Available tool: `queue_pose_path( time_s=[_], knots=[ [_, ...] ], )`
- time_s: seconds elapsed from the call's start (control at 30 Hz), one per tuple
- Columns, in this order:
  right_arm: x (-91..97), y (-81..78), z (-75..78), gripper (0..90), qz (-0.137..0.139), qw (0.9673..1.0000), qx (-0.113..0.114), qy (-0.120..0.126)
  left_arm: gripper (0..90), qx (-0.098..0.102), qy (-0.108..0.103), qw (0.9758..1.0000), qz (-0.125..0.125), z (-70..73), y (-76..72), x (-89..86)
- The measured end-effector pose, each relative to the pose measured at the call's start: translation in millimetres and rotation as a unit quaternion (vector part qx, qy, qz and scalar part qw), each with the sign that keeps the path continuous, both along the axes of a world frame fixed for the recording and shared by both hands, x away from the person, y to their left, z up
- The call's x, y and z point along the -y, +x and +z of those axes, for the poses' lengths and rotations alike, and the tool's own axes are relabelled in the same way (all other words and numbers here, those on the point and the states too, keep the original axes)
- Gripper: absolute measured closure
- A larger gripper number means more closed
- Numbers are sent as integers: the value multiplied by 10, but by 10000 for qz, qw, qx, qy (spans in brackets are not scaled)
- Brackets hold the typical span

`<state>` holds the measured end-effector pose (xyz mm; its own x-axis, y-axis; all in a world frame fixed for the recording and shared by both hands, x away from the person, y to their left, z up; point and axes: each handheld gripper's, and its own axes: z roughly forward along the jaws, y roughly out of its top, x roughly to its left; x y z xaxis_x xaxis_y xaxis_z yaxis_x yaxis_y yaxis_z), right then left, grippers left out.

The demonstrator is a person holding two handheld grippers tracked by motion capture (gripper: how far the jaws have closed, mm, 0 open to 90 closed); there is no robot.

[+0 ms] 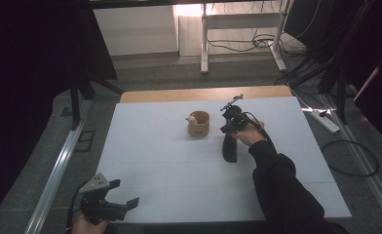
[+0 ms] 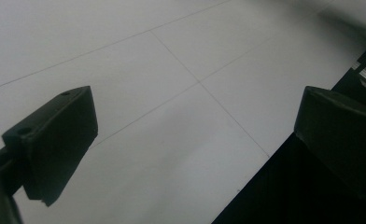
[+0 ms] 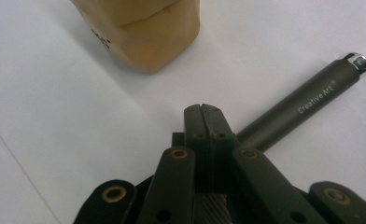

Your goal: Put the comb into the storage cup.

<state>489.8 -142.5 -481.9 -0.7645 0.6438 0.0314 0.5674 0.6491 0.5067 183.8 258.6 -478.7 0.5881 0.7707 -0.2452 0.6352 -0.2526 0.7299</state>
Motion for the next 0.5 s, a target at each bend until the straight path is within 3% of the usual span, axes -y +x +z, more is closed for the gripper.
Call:
queue_pose_path(
  time_s=[0.5],
  knots=[
    [-109, 141, -206, 900, -23, 9994, 56, -333, 4, -3, -25, 10000, -9, -2, 3, -4]
  ],
)
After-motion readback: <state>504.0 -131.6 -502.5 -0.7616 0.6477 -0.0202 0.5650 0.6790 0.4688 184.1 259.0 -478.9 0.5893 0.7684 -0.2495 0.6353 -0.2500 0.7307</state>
